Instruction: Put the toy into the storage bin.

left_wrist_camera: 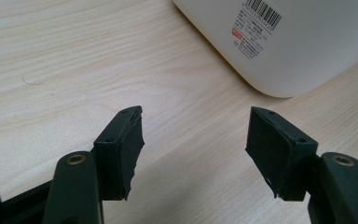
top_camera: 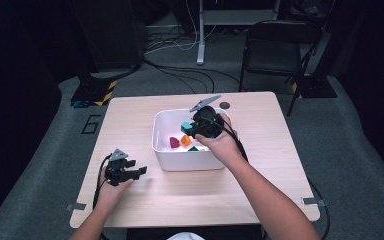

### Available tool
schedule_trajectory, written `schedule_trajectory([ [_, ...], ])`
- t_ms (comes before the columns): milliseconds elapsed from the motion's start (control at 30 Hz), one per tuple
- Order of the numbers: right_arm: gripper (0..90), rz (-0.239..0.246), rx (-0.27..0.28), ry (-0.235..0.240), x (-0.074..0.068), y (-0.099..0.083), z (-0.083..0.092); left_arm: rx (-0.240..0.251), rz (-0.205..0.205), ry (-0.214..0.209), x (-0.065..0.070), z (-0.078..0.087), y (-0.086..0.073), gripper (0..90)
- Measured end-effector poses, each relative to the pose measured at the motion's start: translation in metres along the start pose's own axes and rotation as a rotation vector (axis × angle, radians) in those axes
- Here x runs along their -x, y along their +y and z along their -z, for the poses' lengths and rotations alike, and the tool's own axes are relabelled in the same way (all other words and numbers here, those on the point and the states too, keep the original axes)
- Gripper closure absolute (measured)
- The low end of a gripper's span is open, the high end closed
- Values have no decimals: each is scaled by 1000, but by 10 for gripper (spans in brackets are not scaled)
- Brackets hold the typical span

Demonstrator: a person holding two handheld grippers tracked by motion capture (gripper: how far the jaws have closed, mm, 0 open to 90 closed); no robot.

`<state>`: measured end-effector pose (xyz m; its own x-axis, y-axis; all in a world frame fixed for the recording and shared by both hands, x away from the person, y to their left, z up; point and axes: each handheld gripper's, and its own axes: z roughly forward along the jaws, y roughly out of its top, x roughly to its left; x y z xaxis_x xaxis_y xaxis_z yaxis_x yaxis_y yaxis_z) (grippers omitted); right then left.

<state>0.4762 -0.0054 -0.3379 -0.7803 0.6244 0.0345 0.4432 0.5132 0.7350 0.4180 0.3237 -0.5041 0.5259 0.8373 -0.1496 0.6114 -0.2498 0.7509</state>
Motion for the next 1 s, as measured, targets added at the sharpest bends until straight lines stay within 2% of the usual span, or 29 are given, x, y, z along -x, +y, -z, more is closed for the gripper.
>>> schedule_trajectory([
  [167, 668, -10, -1, -10, 10, 7, -13, 0, -1, 0, 0, 0, 0, 360],
  [367, 668, -50, -8, -17, 19, 14, -31, 4, -2, 0, 0, -1, 0, 360],
  [567, 664, -49, -35, -34, 26, 15, -49, 6, -3, -2, -1, -1, 0, 359],
  [633, 641, -64, -47, -44, 28, 14, -52, 5, -2, -2, -1, -1, 0, 359],
  [733, 599, -75, -60, -56, 29, 13, -53, 0, -4, -3, -1, 0, 0, 359],
  [800, 592, -60, -65, -60, 29, 12, -50, 2, -1, -1, -1, 0, 0, 359],
  [1000, 538, -39, -33, -54, 20, 7, -29, 3, -5, 0, -1, -1, 0, 359],
])
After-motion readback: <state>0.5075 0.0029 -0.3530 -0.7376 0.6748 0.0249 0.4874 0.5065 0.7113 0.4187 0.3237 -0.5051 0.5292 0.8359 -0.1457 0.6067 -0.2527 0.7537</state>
